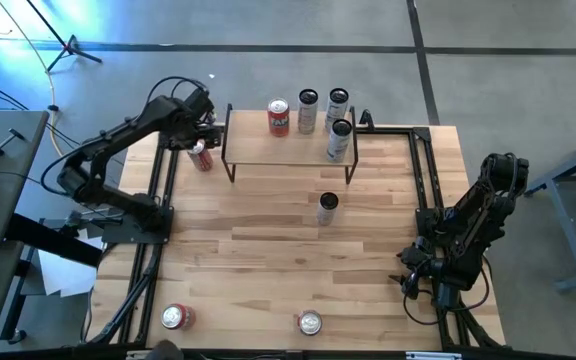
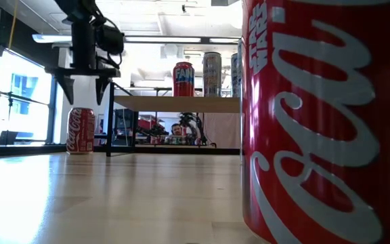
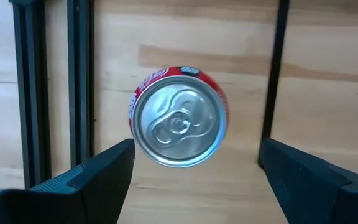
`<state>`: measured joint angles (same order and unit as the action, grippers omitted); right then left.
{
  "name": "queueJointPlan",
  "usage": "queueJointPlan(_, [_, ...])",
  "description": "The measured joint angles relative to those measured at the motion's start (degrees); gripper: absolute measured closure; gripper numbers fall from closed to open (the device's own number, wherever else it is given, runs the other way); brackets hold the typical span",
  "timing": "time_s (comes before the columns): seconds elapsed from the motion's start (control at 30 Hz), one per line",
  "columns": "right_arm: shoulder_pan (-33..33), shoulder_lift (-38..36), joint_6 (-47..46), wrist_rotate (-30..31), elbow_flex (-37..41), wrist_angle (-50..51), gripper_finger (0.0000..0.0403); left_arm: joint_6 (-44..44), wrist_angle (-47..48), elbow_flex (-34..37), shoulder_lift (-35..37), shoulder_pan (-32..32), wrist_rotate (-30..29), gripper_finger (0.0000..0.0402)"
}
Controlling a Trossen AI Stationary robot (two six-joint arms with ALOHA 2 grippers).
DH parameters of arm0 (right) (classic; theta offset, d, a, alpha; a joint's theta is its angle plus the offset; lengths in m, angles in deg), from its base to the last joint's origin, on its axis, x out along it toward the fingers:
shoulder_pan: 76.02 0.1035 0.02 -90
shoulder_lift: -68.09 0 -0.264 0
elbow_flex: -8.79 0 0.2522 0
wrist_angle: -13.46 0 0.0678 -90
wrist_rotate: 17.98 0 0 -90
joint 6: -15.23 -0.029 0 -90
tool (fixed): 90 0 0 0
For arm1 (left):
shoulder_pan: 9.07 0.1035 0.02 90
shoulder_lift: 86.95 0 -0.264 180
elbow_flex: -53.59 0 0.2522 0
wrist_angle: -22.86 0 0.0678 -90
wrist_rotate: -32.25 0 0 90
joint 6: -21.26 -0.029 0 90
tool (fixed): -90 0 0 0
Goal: Place canned beverage on shelf
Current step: Put the top red white soda can on the shelf
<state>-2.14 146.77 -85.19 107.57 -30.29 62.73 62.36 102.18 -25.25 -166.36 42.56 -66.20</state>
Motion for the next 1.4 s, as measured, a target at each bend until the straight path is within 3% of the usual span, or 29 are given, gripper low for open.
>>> queueJointPlan(0.53, [-0.02,0.00,-0.01,0.00,0.00,0.00,0.0064,-2.36,-1.51,0.00,-2.40,5.28,0.52,0.0073])
queueJointPlan(1.0, [-0.01,0.00,0.00,0.00,0.00,0.00,0.0064,-3.74,-2.28,0.00,-8.15,6.65,6.35,0.0076])
queueJointPlan(1.3, [-0.01,0.00,0.00,0.00,-0.02,0.00,0.0064,-2.77,-0.45,-0.13,-7.95,6.87,8.31,0.0153])
queueJointPlan(1.4, [-0.01,0.00,-0.01,0.00,0.00,0.00,0.0064,-2.78,-0.30,-0.13,-7.95,6.87,8.80,0.0161])
